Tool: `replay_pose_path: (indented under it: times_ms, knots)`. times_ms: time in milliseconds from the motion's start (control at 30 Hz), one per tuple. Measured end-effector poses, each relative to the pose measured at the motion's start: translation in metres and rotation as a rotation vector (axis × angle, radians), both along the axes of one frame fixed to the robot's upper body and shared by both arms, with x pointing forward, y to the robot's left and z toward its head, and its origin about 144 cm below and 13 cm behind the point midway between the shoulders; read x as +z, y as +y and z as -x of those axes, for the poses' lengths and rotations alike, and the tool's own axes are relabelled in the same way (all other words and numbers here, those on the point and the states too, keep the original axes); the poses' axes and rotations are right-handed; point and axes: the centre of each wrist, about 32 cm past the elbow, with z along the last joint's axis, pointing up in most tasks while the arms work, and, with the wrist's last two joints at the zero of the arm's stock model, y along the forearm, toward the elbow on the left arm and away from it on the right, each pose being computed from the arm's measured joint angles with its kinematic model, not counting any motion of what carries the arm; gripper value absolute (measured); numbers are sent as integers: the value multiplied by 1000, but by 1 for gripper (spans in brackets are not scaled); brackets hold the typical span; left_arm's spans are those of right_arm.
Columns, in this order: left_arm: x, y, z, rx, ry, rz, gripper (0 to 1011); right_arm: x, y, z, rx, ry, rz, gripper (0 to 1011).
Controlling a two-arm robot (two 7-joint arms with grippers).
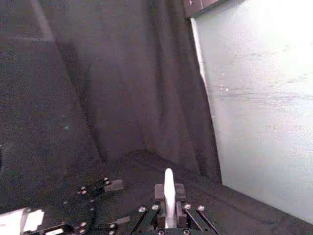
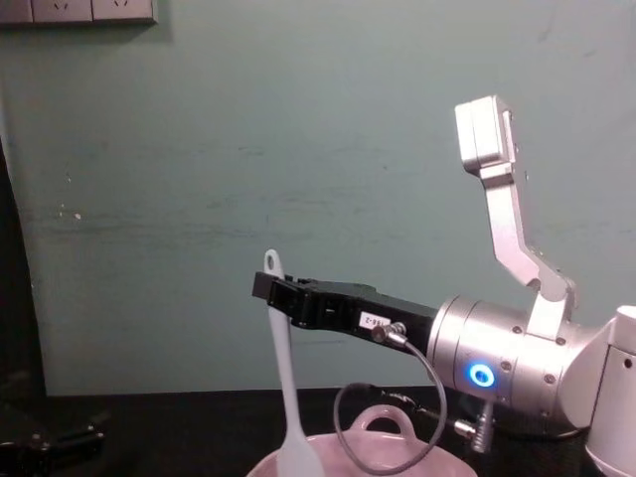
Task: Use the one hand to pick up the spoon and stir the clear water in the bowl.
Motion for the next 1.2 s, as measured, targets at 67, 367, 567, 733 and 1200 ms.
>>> replay_pose_path:
  times_ms: [67,367,567,733,1200]
  knots:
    - [0,0,0,0,0,0,1011,0,-1,-3,-8,0,3,126]
    - [0,0,0,0,0,0,1011,2,-20,-9,-75,-12,3,126]
    - [0,0,0,0,0,0,1011,2,-40,-4,-119,-18,4,126]
    - [0,0,0,0,0,0,1011,1,-55,6,-136,-14,16,126]
    - [0,0,0,0,0,0,1011,-4,-45,36,-58,8,-3,126]
